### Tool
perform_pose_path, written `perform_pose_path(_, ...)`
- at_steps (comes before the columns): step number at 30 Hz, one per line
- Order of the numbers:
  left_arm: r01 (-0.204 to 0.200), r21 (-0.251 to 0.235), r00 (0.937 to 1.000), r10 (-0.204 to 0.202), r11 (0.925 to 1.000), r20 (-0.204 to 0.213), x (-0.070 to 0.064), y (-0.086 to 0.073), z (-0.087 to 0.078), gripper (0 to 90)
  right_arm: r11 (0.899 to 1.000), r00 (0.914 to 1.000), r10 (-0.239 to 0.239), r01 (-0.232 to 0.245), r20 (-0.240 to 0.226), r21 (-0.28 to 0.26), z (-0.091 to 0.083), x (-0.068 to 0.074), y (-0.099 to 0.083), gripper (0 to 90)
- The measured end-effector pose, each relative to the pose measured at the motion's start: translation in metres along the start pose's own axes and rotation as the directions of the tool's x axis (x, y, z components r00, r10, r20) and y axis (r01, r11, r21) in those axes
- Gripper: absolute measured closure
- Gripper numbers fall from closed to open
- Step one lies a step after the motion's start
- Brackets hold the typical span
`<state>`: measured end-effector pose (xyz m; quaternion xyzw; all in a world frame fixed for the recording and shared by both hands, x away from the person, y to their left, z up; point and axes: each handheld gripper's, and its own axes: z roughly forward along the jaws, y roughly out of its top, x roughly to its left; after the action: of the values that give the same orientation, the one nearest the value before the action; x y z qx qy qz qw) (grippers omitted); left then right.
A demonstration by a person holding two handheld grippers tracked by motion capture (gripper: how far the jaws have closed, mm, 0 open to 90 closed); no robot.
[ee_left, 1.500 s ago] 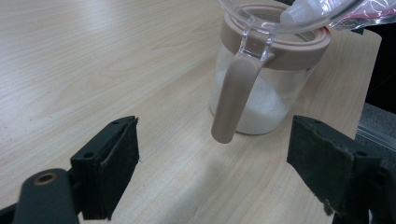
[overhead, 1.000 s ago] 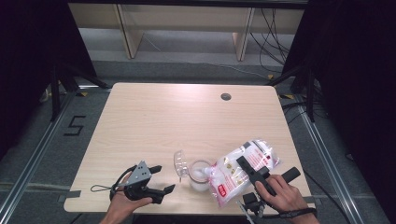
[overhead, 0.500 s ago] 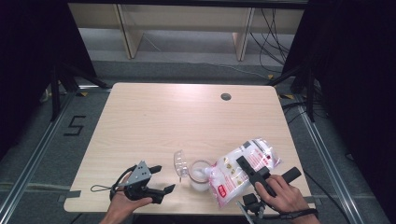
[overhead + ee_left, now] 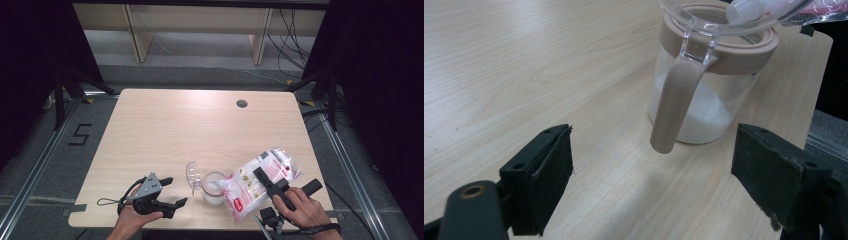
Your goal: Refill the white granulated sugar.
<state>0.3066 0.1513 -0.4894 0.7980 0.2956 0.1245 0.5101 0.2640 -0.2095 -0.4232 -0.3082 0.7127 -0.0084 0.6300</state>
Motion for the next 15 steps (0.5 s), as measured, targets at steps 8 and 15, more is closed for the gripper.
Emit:
perform_pose_path(8,0.024,-0.002,0.9997,-0.024,0.9997,-0.003,-0.0013,-0.0005,0.0002,16.2,1.0,0.9997,-0.026,0.026,0.001,-0.006,0.0002,-0.0023,0.0004,69.2)
perform_pose_path(15,0.03,-0.002,0.9995,-0.03,0.9995,-0.004,-0.0015,-0.0004,0.0002,16.2,1.0,0.9999,-0.014,0.014,0.0,-0.006,0.0001,-0.0016,-0.0002,69.3)
